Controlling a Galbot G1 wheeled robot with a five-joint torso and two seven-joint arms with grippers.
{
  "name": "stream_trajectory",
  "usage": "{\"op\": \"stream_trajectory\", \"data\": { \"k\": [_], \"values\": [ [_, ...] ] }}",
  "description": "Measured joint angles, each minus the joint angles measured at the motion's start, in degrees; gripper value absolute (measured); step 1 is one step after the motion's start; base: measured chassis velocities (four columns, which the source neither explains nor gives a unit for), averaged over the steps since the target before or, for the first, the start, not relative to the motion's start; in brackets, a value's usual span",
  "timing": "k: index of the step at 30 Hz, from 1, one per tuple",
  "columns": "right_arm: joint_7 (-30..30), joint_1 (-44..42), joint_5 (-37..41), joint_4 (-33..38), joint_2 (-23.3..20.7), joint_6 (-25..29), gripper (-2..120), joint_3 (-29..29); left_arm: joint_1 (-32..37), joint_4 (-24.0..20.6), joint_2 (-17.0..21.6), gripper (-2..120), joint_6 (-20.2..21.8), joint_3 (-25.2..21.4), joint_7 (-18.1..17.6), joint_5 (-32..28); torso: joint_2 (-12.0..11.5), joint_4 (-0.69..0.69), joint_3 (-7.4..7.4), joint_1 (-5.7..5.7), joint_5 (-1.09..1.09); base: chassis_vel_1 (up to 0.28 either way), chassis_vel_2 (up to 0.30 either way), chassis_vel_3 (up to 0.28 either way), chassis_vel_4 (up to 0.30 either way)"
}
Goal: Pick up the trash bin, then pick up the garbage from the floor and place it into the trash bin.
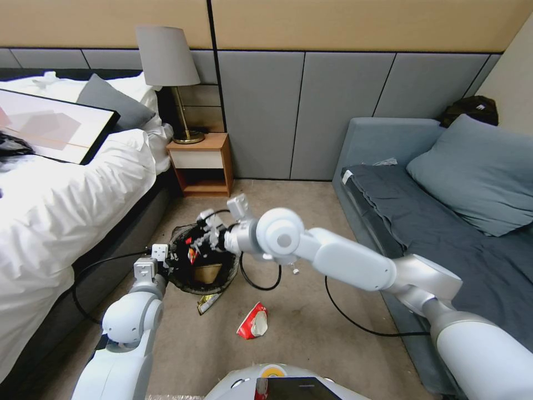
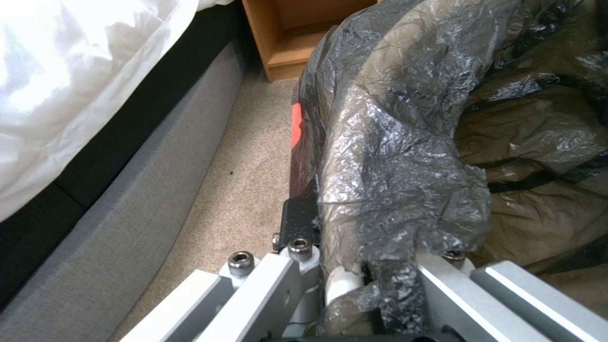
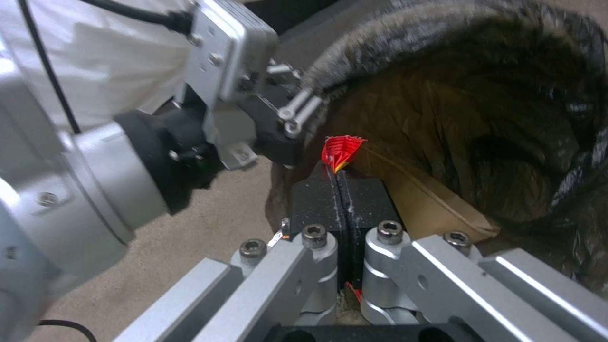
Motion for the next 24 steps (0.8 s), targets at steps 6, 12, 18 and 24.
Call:
{"op": "stream_trajectory", "data": {
  "k": [6,12,18,24],
  "values": [
    [0.60,-0.35,-0.60,-0.44,-0.14,0.00,8,-0.24,-0.02,0.07,-0.22,1,0.00,0.10,0.00,0.02,0.00,0.01,0.00,0.00,0.00,0.000,0.000,0.000,0.000],
    [0.61,-0.35,-2.63,-1.38,-0.51,0.00,24,-0.60,0.13,0.07,-0.23,1,0.00,-0.04,-0.03,0.03,0.00,0.01,0.00,0.00,0.00,0.000,0.000,0.000,0.000],
    [0.30,-0.68,-3.14,-1.86,-0.46,-0.01,48,-0.02,0.18,0.44,-0.27,1,0.00,0.01,-0.03,0.12,0.00,0.02,0.00,0.00,0.00,0.000,0.000,0.000,0.000],
    [-0.38,-1.30,-5.02,-2.56,-0.38,0.13,72,0.45,0.15,0.58,-0.22,1,0.00,0.07,-0.03,0.16,0.00,0.01,0.00,0.00,0.00,0.000,0.000,0.000,0.000]
  ]
}}
